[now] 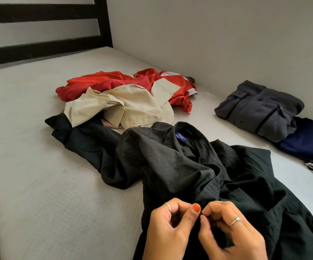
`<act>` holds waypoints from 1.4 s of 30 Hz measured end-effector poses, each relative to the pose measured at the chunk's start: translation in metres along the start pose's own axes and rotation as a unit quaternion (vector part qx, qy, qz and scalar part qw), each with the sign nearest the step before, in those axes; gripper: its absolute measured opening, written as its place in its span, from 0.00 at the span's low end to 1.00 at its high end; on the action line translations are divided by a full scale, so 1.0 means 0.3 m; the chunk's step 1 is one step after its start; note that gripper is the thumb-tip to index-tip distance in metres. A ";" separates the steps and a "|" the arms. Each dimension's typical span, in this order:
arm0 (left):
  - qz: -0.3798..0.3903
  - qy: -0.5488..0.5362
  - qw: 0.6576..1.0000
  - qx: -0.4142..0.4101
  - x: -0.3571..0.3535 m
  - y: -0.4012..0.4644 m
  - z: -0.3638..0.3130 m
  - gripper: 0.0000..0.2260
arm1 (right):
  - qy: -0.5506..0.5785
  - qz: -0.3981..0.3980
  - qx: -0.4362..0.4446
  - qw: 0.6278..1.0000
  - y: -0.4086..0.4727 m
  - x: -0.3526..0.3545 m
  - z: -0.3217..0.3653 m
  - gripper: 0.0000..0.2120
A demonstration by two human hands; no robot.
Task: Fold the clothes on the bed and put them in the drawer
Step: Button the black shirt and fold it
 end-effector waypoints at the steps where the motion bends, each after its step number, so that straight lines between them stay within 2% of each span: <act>1: 0.000 -0.002 1.000 0.006 -0.019 0.001 -0.013 0.10 | -0.004 -0.020 0.016 1.000 0.024 0.000 0.025 0.04; 8: -0.032 0.072 0.996 -0.049 -0.028 -0.053 -0.059 0.11 | -0.077 -0.031 0.050 0.995 0.008 0.012 0.057 0.08; 13: -0.051 0.071 0.992 -0.088 -0.014 -0.055 -0.064 0.13 | -0.079 -0.020 0.066 0.994 0.006 0.002 0.085 0.08; 16: -0.054 0.064 0.990 -0.111 -0.010 -0.060 -0.080 0.12 | 0.002 -0.036 0.025 0.999 0.026 0.004 0.085 0.04; 18: -0.058 0.065 0.987 -0.134 -0.010 -0.061 -0.086 0.12 | 0.110 -0.055 -0.061 0.991 0.035 0.001 0.071 0.03; 20: -0.065 0.075 0.982 -0.162 -0.011 -0.062 -0.089 0.14 | 0.201 -0.069 -0.161 0.964 0.030 -0.007 0.061 0.08; 22: -0.073 0.088 0.975 -0.191 -0.012 -0.062 -0.089 0.15 | 0.263 -0.079 -0.244 0.930 0.024 -0.004 0.054 0.06; 25: -0.091 0.136 0.953 -0.254 -0.021 -0.061 -0.086 0.13 | 0.339 -0.059 -0.349 0.872 0.028 -0.007 0.046 0.09; 28: -0.114 0.189 0.927 -0.304 -0.023 -0.057 -0.078 0.13 | 0.425 -0.070 -0.470 0.770 0.001 -0.031 0.013 0.14; 29: -0.117 0.199 0.922 -0.311 -0.024 -0.057 -0.077 0.12 | 0.441 -0.070 -0.494 0.746 -0.009 -0.036 0.008 0.16; 30: -0.117 0.204 0.920 -0.314 -0.025 -0.057 -0.076 0.12 | 0.457 -0.070 -0.493 0.737 -0.005 -0.038 0.013 0.14; 31: -0.116 0.204 0.921 -0.312 -0.025 -0.056 -0.076 0.12 | 0.460 -0.061 -0.473 0.749 0.006 -0.036 0.018 0.15; 32: -0.112 0.201 0.924 -0.305 -0.025 -0.055 -0.077 0.13 | 0.441 -0.035 -0.436 0.784 0.016 -0.026 0.020 0.19; 34: -0.104 0.188 0.935 -0.282 -0.024 -0.050 -0.078 0.13 | 0.332 0.042 -0.329 0.883 0.035 -0.005 0.027 0.11; 36: -0.098 0.178 0.945 -0.256 -0.021 -0.047 -0.074 0.14 | 0.191 0.101 -0.238 0.947 0.041 0.011 0.024 0.08; 38: -0.098 0.175 0.950 -0.239 -0.019 -0.046 -0.066 0.14 | 0.079 0.136 -0.173 0.972 0.045 0.017 0.026 0.09; 40: -0.098 0.177 0.951 -0.233 -0.023 -0.049 -0.059 0.14 | -0.024 0.179 -0.128 0.975 0.034 0.012 0.026 0.09; 42: -0.092 0.185 0.950 -0.232 -0.029 -0.049 -0.053 0.13 | -0.130 0.201 -0.046 0.970 0.030 0.013 0.035 0.06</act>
Point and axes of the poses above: each hand's wrist, its own y-axis towards the middle knuckle, its own x-axis out of the back of the hand, z = x × y, the point moved 4 cm from there along y, towards the middle knuckle, and after that the axes turned 14 degrees about x, right-handed, at the moved point
